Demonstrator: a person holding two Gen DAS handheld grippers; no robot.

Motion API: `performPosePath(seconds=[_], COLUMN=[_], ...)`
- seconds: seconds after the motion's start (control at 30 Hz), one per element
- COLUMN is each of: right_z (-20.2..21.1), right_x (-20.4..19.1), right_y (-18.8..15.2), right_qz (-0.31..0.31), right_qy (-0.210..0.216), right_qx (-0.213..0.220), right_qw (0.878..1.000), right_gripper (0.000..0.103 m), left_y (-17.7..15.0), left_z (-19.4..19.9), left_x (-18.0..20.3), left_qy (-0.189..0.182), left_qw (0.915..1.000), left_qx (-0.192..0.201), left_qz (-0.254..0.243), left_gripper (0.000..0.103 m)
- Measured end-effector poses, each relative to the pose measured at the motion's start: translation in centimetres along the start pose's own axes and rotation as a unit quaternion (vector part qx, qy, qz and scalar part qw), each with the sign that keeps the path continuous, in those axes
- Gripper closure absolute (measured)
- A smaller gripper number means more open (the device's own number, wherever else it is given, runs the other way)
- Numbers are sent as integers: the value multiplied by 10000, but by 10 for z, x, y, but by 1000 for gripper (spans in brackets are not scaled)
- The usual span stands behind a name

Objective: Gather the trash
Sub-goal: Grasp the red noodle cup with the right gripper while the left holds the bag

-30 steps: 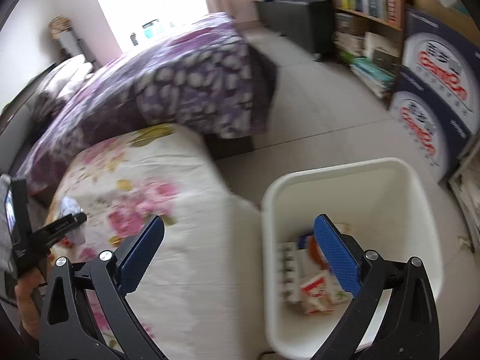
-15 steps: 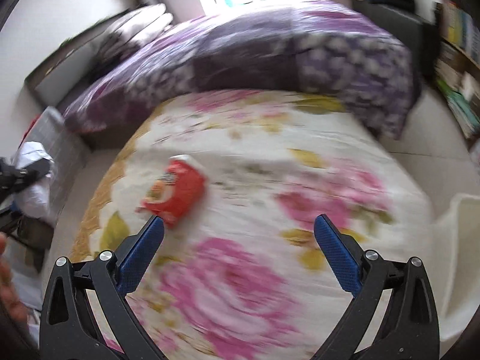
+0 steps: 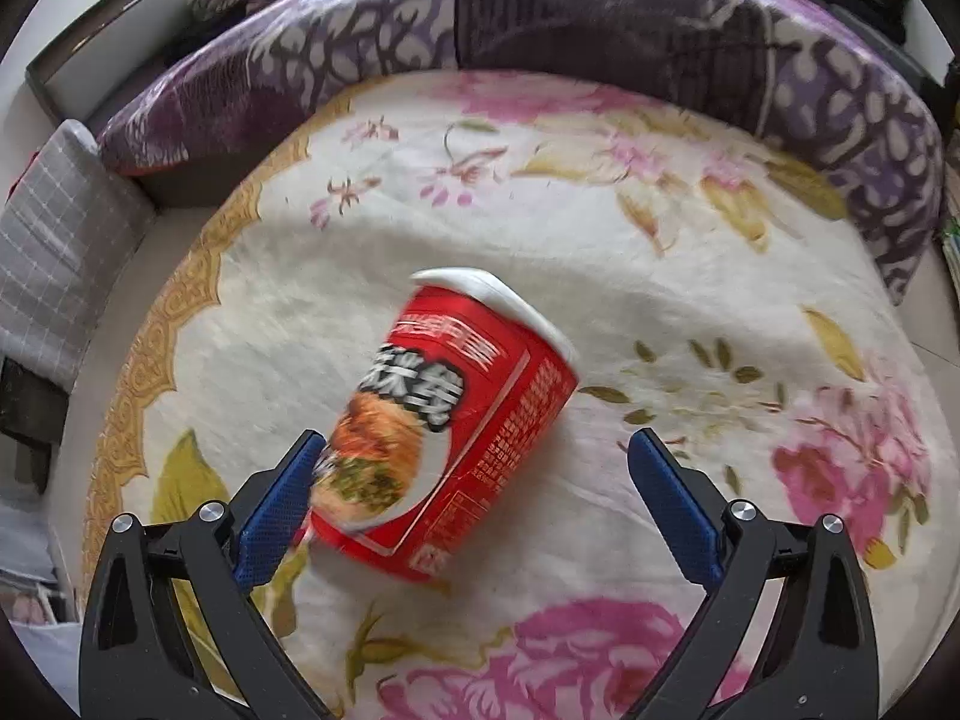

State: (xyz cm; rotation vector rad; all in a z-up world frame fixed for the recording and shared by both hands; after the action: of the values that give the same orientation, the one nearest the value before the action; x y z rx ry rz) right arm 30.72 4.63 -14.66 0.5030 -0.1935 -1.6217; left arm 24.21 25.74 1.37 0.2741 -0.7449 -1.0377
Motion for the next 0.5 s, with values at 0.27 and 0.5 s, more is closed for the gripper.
performPosePath(seconds=[0.27,0.5], right_z=[13,42], right_x=[15,29], right_y=[-15,-34], right_qz=[-192,-99], right_qy=[583,571], right_qx=[89,289], right_qw=[9981,9979], right_gripper=[65,66], left_y=[-10,-21], left_z=[-10,-4], left_x=[9,27], left_qy=[-2,160], left_qw=[9998,9986], left_qx=[-170,-28], left_qz=[-117,-500], left_gripper=[54,54])
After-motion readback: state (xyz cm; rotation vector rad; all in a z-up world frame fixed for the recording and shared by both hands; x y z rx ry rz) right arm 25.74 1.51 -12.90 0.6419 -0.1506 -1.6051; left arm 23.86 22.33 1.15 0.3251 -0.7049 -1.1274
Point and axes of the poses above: each gripper's, at about its wrist camera, not at the fingertips, and z roughly against the way its jaws point, x to its right, y to its top, the point moved 7 cm from there along -z, roughly the way its jaws point, and after that the axes turned 1 degree about -z, right-handed, at the moved point
